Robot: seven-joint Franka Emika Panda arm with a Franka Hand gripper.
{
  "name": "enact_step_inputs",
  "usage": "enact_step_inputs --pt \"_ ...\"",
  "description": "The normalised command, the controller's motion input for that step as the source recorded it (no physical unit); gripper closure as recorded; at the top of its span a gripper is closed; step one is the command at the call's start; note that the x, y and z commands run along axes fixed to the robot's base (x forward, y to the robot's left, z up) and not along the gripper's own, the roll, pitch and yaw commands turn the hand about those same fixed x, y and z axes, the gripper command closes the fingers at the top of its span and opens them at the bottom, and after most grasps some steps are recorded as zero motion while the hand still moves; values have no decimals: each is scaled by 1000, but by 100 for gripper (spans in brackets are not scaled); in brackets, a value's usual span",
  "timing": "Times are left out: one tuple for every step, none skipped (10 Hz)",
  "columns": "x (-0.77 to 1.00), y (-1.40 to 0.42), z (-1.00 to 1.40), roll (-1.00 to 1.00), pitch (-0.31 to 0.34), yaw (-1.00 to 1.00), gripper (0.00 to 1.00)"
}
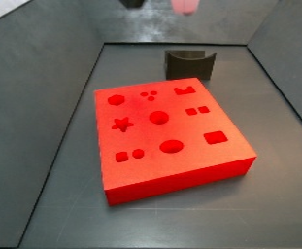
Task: Pick up the oval object. Move up. Place the oval object on the fixture. Regrasp the oval object. Move to above the board. Insert the oval object.
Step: Move to above the board.
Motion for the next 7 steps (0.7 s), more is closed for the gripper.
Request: enact_step_inputs --pt "-182 63 968 -109 149 -149 100" --pt "-147 56 840 -104 165 -119 100" --pt "-83 35 590 -79 186 -58 100" --pt "-65 23 461 -67 197 -32 100" --pt "-32 7 214 -45 205 18 100" --pt "2 1 10 -21 203 65 100" --pt "-310 -1000 164 -492 150 1000 100"
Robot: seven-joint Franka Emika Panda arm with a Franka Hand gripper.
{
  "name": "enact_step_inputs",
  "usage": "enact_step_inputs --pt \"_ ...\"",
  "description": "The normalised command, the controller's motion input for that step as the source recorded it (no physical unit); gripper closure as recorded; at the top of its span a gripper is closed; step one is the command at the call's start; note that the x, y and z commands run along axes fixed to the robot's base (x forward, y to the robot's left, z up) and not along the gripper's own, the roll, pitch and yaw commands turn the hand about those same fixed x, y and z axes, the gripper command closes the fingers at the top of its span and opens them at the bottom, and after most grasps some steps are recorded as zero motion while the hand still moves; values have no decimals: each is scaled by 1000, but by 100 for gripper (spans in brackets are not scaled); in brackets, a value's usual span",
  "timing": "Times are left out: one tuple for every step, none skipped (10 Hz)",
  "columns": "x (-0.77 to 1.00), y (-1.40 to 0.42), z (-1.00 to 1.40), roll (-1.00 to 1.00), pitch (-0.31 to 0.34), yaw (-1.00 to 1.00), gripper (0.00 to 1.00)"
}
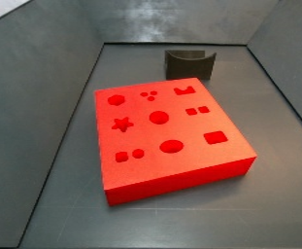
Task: Pick up the oval object. Move up. Place the oval object on the fixture. Regrasp the oval object. Move to above the board. Insert the oval object.
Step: Move to above the board.
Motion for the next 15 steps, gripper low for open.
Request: enact_step_inputs --pt "-303 -1000 187 -481 141 1000 100" --pt "-294 -1000 188 -474 126 1000 100" --pt "-271 -1000 170 -464 85 1000 100" --pt "-267 -1000 177 -456 70 1000 100" --pt "-252 -1000 178 -445 47 1000 100" --pt "-223 -1000 172 -433 20 1000 100" --pt "-187 -1000 174 -415 -8 1000 100" --pt "-156 -931 158 -409 -20 1000 100" --pt "-60 -548 101 -389 -47 1000 100" --pt "6 -270 55 -374 -66 1000 100" --pt "35 -89 29 -359 -93 1000 100" --pt "35 -59 22 -349 -116 1000 100" --pt "10 -26 2 -333 -146 1000 100" --pt "1 -4 10 -325 -170 1000 100" --pt "-17 4 2 -314 -196 1000 100"
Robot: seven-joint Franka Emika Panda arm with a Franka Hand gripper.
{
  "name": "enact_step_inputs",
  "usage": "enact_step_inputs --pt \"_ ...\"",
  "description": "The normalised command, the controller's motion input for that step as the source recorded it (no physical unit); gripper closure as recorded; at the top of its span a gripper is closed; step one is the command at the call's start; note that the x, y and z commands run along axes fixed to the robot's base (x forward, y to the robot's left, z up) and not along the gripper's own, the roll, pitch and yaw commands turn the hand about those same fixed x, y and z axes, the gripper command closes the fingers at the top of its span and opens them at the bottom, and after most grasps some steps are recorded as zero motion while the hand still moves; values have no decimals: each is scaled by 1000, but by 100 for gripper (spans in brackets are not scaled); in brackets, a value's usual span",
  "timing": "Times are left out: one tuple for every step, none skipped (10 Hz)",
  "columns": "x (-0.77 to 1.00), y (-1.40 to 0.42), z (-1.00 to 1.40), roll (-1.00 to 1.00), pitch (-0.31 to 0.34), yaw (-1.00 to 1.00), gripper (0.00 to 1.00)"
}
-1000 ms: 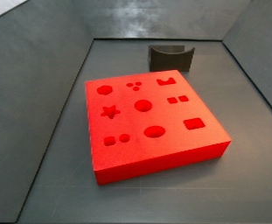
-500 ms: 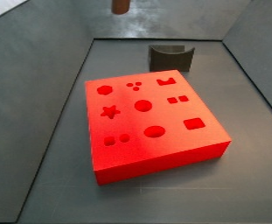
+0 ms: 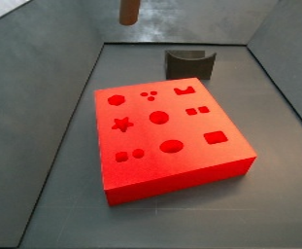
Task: Pick up the oval object. Move up. Place the oval object on the fixture. Regrasp the oval object. Move to above the board. Insert the oval object.
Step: Move to above the board, then insert the oval object.
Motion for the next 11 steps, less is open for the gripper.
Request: enact_step_inputs --pt "-33 8 -7 -298 -237 1000 100" --pt "-46 19 -5 -286 -268 1000 100" --pt "-55 17 -4 -267 -313 1000 100" --pt "-55 15 -4 -249 -348 1000 100" --pt "-54 17 -6 -238 -370 1000 100" --pt "-53 15 -6 -211 -422 1000 100" --pt "-49 14 -5 -124 -341 693 100" --pt "-49 13 -6 -72 -253 439 100" --pt "-31 11 -4 -43 -148 219 100" --pt "57 0 -40 -11 -41 0 100" --pt "103 0 -54 -1 -31 0 100"
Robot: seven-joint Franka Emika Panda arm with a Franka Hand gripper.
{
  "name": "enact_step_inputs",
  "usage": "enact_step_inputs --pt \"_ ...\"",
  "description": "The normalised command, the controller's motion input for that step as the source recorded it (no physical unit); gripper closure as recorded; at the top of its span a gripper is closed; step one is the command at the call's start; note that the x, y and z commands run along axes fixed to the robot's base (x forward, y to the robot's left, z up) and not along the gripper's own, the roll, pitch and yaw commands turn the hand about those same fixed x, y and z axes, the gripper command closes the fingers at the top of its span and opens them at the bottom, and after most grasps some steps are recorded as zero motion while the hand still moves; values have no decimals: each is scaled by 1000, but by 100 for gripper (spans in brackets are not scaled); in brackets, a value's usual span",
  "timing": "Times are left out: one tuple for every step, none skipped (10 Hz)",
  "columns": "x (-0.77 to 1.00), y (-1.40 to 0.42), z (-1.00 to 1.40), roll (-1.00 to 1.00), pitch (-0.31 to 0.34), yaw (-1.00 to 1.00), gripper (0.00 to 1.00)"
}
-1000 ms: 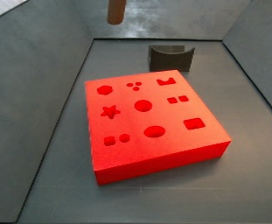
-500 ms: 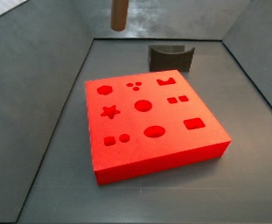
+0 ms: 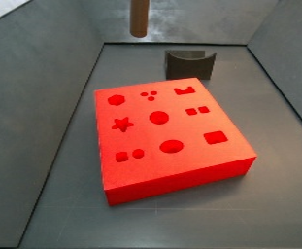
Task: Pick up the oval object. Move up. Place the oval object on the fixture. Regrasp the oval object. Move to above the board. Insert the oval object.
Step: Insert the oval object.
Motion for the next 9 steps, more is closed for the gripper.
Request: enact_step_inputs --pt "49 -29 -120 0 -31 -143 100" --pt "0 0 -223 -19 -57 -1000 100" --pt "0 0 -263 -16 -44 -1000 100" --pt "0 0 -269 -14 -41 -1000 100" --pt "0 0 -269 -16 -40 -1000 100" --pt "0 0 -271 -16 -41 -1000 100" --pt "0 0 -271 -16 -43 -1000 100" --pt "0 0 -271 -16 -43 -1000 100" --pt "0 0 -271 -17 -40 -1000 100"
